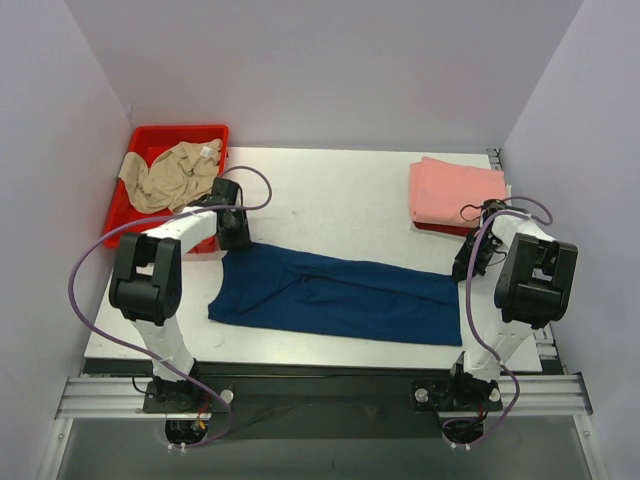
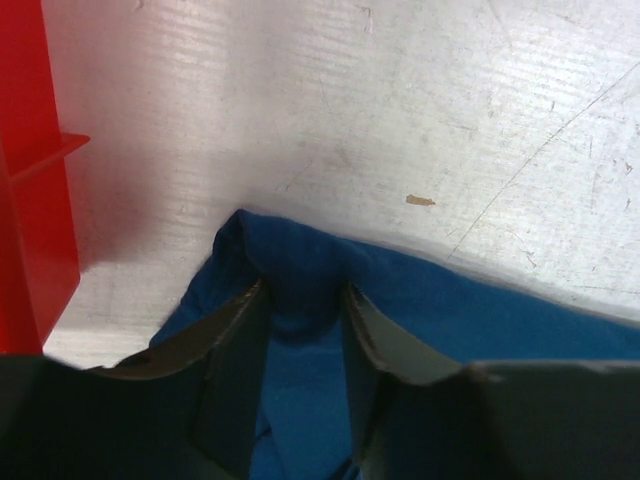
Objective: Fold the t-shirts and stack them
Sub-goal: Fold the other side of the tshirt into a rectangle
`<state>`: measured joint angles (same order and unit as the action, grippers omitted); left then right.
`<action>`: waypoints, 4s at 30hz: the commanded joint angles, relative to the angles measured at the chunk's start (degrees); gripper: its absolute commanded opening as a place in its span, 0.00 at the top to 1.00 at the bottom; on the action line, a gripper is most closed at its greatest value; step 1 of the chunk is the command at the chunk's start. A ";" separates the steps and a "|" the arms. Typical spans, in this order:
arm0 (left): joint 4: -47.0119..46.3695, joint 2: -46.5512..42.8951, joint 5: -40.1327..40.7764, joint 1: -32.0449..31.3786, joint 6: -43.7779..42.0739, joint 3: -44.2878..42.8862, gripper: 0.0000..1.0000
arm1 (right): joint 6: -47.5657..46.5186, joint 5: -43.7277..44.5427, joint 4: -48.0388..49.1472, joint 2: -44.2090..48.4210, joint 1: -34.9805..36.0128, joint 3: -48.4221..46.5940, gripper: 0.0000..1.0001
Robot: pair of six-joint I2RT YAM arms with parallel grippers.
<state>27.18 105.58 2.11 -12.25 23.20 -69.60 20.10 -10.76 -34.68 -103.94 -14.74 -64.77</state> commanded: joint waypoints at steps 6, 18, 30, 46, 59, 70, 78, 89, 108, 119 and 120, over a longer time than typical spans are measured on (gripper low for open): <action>-6.96 2.35 -1.49 0.39 -1.14 -0.54 0.76 | 0.56 3.20 -2.24 1.20 -1.69 -0.53 1.00; -10.92 9.37 -6.58 0.21 -1.84 -6.77 0.79 | -0.23 3.91 -3.03 3.39 -5.73 -0.53 1.00; -8.46 3.68 -9.75 -1.90 -1.49 -12.49 0.41 | -0.85 1.19 -4.87 5.85 -5.56 -2.55 0.45; -7.76 -0.99 -10.37 -13.06 1.32 -3.35 0.37 | 1.25 -2.15 -4.35 13.42 8.05 2.71 0.43; -5.30 1.30 -2.64 -14.47 1.23 -2.03 0.42 | 2.84 -4.00 -0.66 12.36 10.43 8.87 0.43; -6.00 2.18 -1.75 -15.08 1.41 0.26 0.54 | 2.67 -4.09 -0.22 12.36 10.52 10.02 0.43; -5.56 -1.95 -1.93 -15.87 3.51 2.45 0.94 | 2.14 -3.21 0.14 10.87 10.44 10.37 0.43; -4.86 -9.25 -3.60 -19.04 9.84 8.25 0.95 | 0.65 -2.42 0.75 7.18 10.44 9.76 0.43; -6.61 -16.72 -11.60 -24.84 16.09 12.82 0.47 | -0.41 -1.54 1.01 3.13 10.61 8.96 0.44; -10.57 -20.60 -12.12 -23.70 17.40 18.01 0.45 | -0.14 -1.45 0.93 4.09 10.88 9.40 0.43; -10.92 -18.68 -13.43 -23.78 17.40 17.58 0.45 | -0.15 -1.28 0.93 4.01 10.88 9.58 0.43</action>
<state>18.46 83.46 -10.09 -36.56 39.68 -52.10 20.93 -14.37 -34.06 -98.65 -4.38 -56.69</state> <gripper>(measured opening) 0.546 0.565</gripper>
